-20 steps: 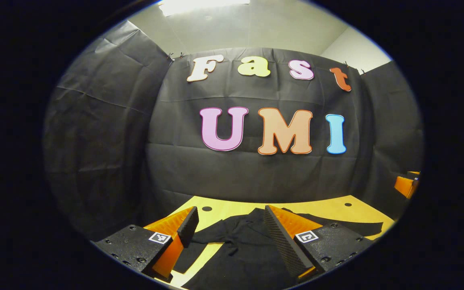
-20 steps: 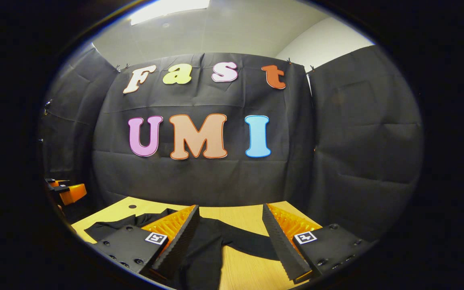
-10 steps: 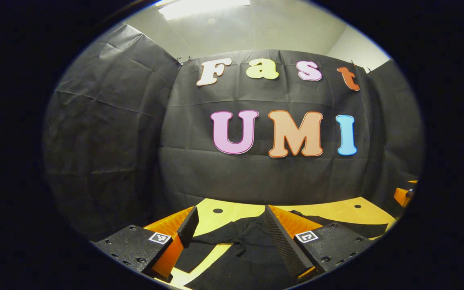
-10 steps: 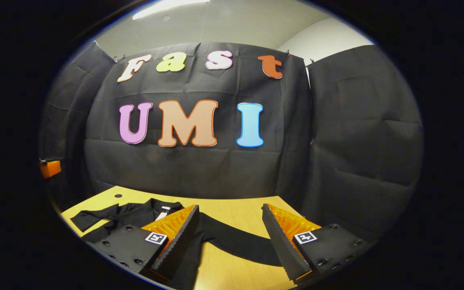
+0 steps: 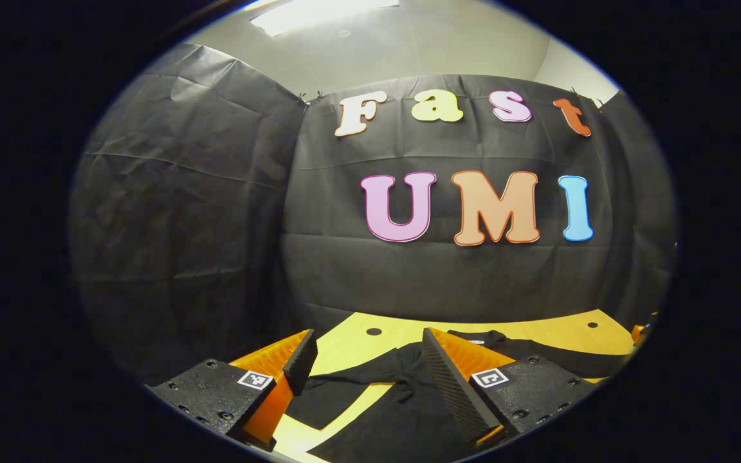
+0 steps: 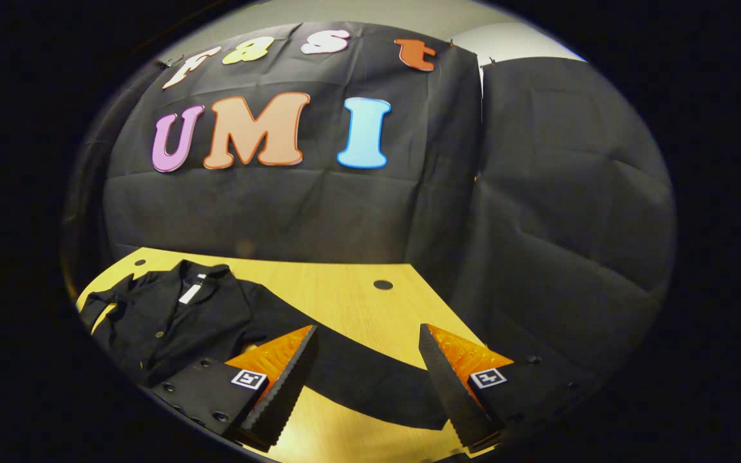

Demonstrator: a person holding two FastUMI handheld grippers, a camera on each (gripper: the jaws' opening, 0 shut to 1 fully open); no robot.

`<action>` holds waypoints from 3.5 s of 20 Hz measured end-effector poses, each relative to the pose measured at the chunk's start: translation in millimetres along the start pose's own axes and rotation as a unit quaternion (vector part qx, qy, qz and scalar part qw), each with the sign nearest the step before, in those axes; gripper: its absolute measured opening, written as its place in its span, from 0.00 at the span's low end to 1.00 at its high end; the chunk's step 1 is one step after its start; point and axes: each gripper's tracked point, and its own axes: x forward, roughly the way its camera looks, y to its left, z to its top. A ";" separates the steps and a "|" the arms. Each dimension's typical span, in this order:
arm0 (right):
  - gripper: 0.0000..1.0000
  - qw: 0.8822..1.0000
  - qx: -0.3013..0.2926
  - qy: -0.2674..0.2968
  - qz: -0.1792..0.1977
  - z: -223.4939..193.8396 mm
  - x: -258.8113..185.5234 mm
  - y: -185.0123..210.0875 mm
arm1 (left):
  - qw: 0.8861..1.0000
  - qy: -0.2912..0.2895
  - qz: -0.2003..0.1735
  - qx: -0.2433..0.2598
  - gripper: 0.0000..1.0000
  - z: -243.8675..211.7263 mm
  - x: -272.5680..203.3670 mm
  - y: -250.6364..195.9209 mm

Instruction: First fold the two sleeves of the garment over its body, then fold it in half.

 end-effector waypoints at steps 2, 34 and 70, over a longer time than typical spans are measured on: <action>0.99 0.999 0.013 0.034 -0.006 -21.2 15.2 -14.1 | 1.000 0.000 0.011 0.000 0.97 0.8 -3.0 1.9; 0.74 0.979 0.044 0.197 0.006 -140.3 75.2 -33.2 | 1.000 0.021 0.017 0.000 0.98 -12.3 -3.3 -2.2; 0.08 0.994 0.071 0.041 0.068 62.9 34.9 164.3 | 0.999 0.027 -0.027 -0.024 0.98 -20.4 20.7 83.0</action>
